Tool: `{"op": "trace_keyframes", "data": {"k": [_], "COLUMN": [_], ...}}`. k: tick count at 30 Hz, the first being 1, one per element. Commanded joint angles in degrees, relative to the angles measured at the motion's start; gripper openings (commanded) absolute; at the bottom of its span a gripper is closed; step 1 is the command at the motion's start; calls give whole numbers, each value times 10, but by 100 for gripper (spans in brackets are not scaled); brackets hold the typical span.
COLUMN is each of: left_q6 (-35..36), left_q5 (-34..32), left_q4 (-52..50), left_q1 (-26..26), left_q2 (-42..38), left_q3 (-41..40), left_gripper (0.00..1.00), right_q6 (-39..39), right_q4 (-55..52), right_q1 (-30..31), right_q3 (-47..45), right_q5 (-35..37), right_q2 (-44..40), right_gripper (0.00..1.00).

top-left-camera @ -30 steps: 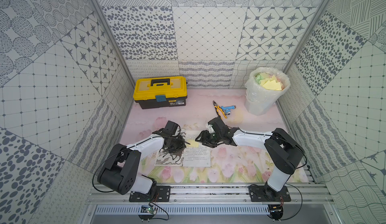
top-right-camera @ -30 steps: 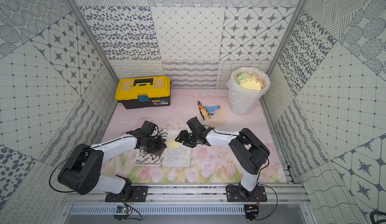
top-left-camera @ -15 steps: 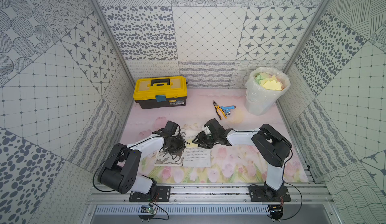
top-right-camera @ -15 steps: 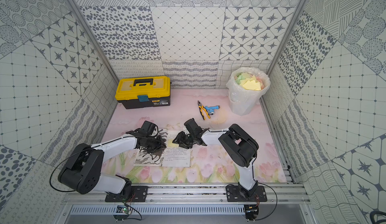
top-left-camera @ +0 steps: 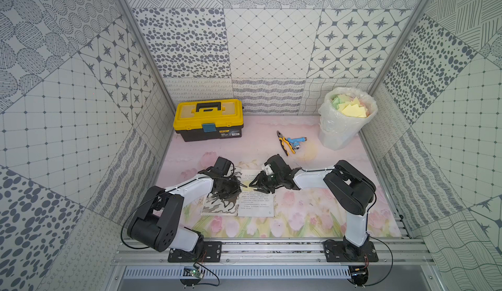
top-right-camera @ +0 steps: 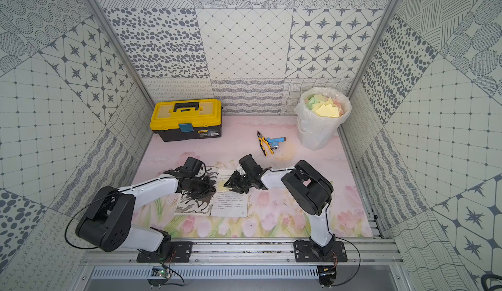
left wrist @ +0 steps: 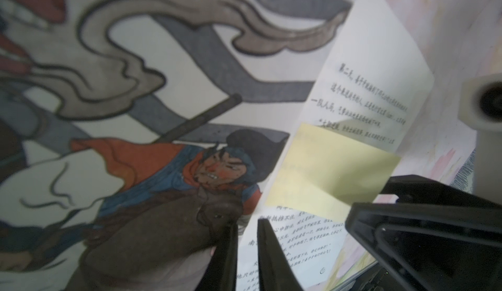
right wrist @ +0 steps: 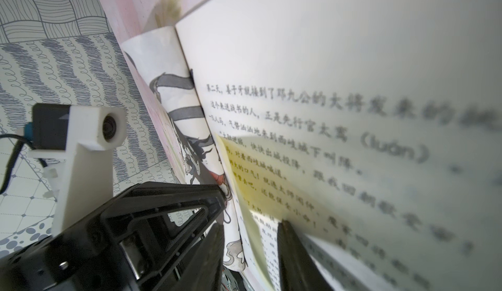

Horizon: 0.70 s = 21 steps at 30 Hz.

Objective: Peel off the used sticky note
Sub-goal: Tear off the note from the book.

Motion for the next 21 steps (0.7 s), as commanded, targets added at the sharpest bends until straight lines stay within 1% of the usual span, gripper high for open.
{"op": "trace_keyframes", "data": {"k": [1,4,13,21], "left_q6": [18,18,20,20], "left_q5": [-90,-89,-87,-87], "left_q4": [-24,-22,-22,-22], "left_q1": [4,4,4,4], "left_q2": [25,27,33,32], "left_q3": [-20,-19,-16,-17], "left_gripper": [18,18,17,17], "right_q6": [6,9,22,30], "right_q4": [24,24,36,40], "right_q1": [5,5,5,5], "right_q3": [12,16,11,10], "right_q5": [-4,-6,-7,-7], "right_q2": [16,19,5,-19], "right_gripper": [33,27,1,0]}}
